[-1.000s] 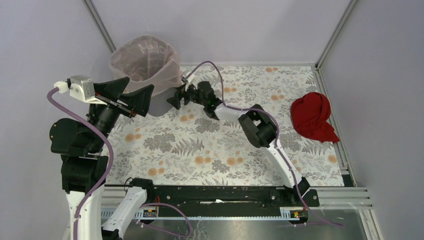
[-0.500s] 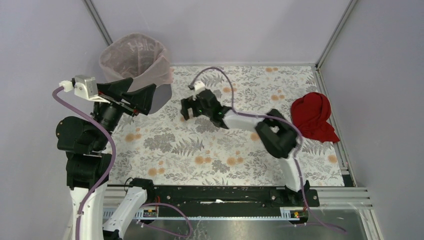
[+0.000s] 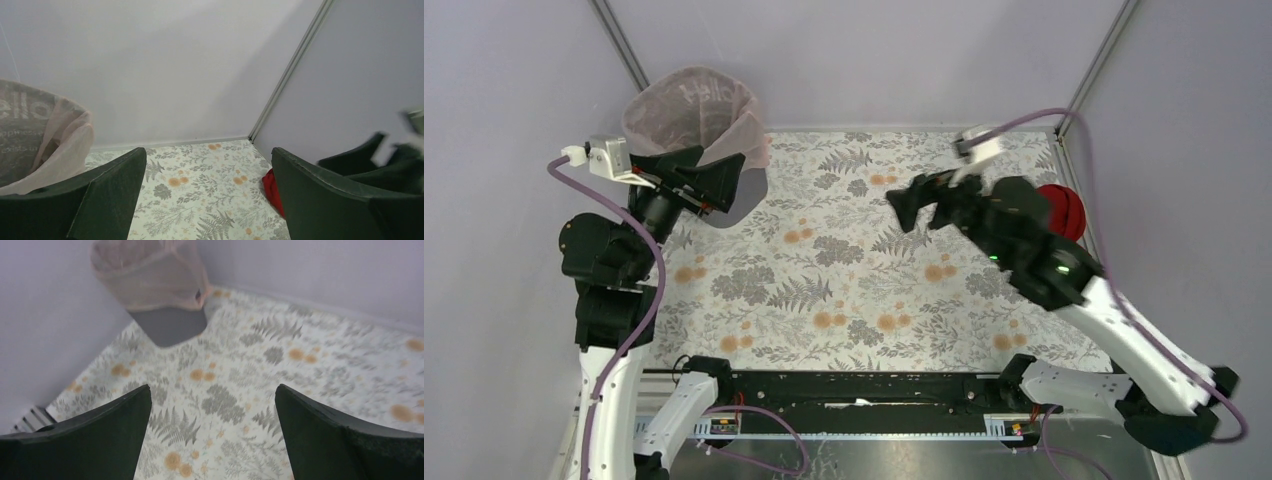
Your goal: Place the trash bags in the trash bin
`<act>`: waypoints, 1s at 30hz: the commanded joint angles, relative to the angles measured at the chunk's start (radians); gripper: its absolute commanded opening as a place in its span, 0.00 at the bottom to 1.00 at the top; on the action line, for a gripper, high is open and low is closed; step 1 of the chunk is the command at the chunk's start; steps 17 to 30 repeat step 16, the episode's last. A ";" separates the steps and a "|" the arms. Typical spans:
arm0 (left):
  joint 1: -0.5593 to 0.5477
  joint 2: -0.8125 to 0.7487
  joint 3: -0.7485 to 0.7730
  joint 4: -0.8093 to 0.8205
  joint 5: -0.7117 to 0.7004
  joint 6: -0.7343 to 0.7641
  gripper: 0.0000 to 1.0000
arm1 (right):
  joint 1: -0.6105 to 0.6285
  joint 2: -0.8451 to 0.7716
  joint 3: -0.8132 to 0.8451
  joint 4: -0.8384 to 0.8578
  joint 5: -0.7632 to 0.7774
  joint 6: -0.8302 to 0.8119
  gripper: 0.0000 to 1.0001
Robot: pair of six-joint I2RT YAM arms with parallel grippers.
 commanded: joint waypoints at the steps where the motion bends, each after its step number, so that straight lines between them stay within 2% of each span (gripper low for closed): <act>1: -0.002 0.028 -0.008 0.112 0.019 -0.070 0.99 | -0.003 -0.125 0.230 -0.214 0.144 -0.118 1.00; 4: -0.003 0.043 -0.002 0.117 0.019 -0.081 0.99 | -0.002 -0.177 0.317 -0.210 0.181 -0.169 1.00; 9: -0.002 0.058 0.009 0.105 0.023 -0.099 0.99 | -0.002 -0.251 0.299 -0.144 0.268 -0.251 1.00; 15: -0.002 0.045 0.008 0.086 0.006 -0.089 0.99 | -0.003 -0.279 0.226 -0.095 0.318 -0.222 1.00; 30: -0.002 0.044 0.011 0.085 0.005 -0.086 0.99 | -0.003 -0.273 0.228 -0.106 0.330 -0.212 1.00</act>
